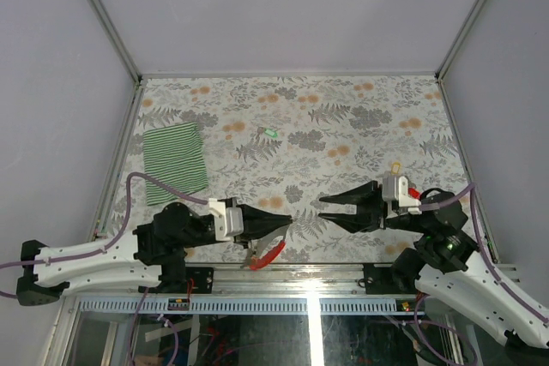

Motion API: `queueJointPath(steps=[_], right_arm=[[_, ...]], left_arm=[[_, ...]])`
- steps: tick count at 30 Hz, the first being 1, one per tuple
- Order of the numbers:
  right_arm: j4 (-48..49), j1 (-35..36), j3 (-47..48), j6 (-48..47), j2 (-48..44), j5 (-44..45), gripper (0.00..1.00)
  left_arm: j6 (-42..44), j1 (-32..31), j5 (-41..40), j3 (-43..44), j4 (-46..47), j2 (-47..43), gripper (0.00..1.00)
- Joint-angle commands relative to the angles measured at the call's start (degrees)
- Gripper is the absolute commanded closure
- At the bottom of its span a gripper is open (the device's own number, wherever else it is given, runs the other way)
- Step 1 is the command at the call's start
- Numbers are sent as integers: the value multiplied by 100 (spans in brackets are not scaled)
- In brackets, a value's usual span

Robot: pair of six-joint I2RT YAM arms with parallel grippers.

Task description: Put the keys on the keyring

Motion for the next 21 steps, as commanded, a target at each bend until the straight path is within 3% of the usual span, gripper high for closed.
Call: queueJointPath(steps=[1,10,21], right_arm=[[1588,28,-419,-406,-16,-735,61],[1913,29,-251,-736,394,-1263,65],[1578,169,63,-876,812,-1204,69]], left_arm=[[246,19,333,-189,1362,-159,100],[132,17,328,-431,1973,-48,100],[255,18,319,-358,1821,-19,100]])
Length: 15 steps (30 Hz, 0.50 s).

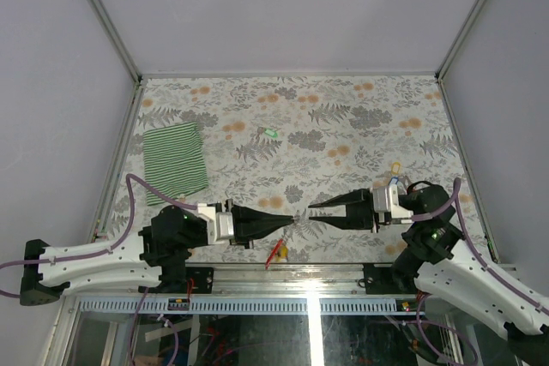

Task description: Put the keys on the keyring

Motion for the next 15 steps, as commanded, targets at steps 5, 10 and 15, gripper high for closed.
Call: queueJointPath(steps=[5,10,15], right_arm=[[-141,650,451,-547,289,334,69],[-498,1324,562,-1137,477,901,69],[-399,1423,584,-1182,579,1065,72]], left_arm=[[158,19,-57,35,523,-66,100],[187,16,-71,29,492,-116,100],[193,18,-14,32,423,-196,100]])
